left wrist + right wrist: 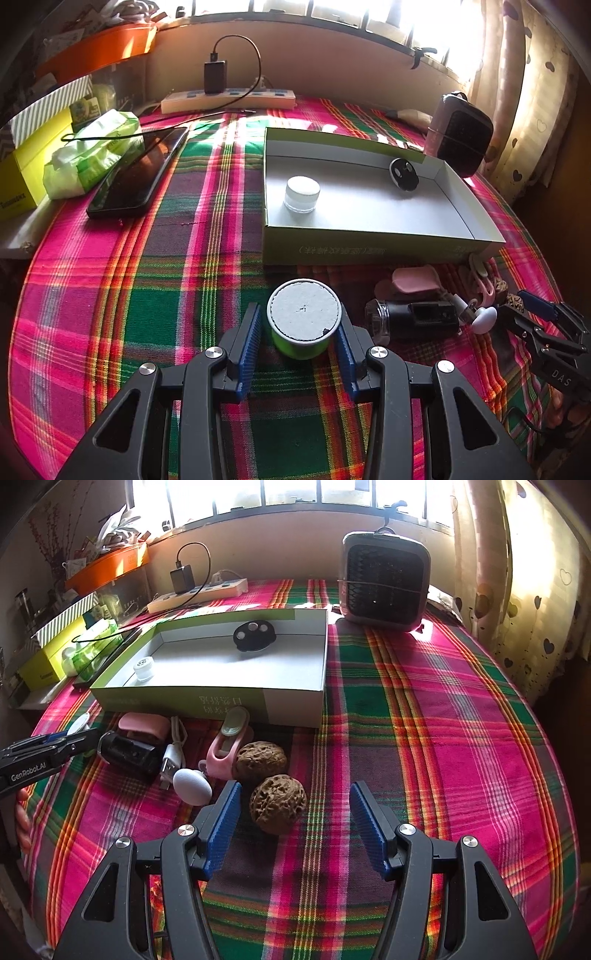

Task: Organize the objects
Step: 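Close the left tool on the green spool while the right tool grasps a brown walnut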

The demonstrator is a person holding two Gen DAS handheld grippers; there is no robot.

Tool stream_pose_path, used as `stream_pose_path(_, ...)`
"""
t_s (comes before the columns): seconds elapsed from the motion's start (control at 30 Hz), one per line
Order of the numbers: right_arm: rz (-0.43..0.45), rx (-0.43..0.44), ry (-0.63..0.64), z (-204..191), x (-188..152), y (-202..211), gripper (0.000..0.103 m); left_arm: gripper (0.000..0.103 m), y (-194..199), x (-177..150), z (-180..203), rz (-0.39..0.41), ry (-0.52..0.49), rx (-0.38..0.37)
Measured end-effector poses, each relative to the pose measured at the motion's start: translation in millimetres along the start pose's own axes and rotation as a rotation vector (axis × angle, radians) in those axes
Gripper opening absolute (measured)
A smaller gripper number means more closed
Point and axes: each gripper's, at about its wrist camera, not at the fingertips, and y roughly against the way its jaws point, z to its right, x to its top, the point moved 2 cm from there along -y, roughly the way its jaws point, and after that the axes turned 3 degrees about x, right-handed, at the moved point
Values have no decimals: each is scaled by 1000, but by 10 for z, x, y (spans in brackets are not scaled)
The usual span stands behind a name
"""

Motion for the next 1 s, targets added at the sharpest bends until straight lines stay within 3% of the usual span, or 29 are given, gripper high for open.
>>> stream_pose_path(0.13,-7,5,7,-15,-12,-7,46,34,-5,6,-4,0,7,6)
stream_pose_path(0.5,-6,17,18,-49,-31,0,32,30,-5,-1,-9,3,9,18)
stream_pose_path(0.73,-2,18,9,-34,-33,8,32,29,3,-3,-12,8,7,20)
stream_pose_path(0.77,-2,18,10,-36,-34,8,32,28,10,1,-12,12,7,20)
stream_pose_path(0.83,-1,18,12,-41,-34,11,32,15,40,14,-2,28,-3,27)
stream_pose_path(1.0,0,19,8,-35,-33,7,32,15,35,17,2,30,-6,27)
